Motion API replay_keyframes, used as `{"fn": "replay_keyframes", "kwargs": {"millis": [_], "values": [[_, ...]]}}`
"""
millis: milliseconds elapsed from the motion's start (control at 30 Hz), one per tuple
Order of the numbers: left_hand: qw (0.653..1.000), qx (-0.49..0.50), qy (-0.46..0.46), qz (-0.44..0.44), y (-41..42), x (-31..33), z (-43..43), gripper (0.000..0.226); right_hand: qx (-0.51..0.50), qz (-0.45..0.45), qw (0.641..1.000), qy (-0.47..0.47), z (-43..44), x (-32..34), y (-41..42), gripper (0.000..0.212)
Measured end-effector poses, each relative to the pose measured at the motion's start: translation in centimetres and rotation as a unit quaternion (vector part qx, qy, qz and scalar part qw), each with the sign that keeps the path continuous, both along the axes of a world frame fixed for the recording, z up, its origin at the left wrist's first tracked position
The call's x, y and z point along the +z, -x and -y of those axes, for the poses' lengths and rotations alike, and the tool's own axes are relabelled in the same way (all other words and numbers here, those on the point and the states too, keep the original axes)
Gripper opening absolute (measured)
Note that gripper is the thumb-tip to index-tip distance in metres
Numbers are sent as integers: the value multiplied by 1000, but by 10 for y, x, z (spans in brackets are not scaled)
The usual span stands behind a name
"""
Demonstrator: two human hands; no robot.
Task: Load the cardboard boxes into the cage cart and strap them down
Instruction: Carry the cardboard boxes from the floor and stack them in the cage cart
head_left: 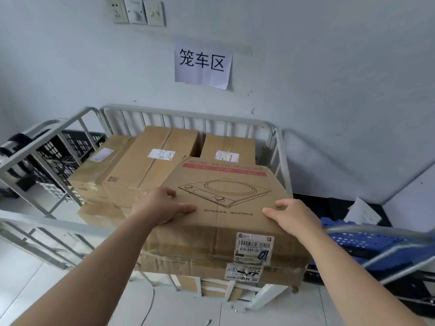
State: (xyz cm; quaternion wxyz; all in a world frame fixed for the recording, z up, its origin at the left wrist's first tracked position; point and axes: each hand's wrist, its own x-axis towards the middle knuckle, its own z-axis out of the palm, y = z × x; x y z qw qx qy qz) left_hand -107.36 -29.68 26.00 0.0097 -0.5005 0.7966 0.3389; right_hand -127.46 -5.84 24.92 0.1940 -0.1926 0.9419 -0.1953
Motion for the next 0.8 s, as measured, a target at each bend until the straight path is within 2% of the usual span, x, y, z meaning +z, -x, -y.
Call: {"fn": "replay_keyframes", "kwargs": {"millis": [133, 333, 567, 800], "values": [[999, 3, -21, 30, 30, -20, 26, 118, 9, 25, 999, -31, 27, -17, 31, 58], [996, -16, -58, 69, 64, -58, 60, 118, -6, 71, 994, -83, 56, -46, 54, 64], [988, -75, -13, 136, 81, -88, 90, 94, -53, 59, 989, -121, 75, -70, 49, 61], [984, -101, -30, 141, 82, -92, 109, 96, -102, 37, 986, -124, 86, -66, 40, 60]]}}
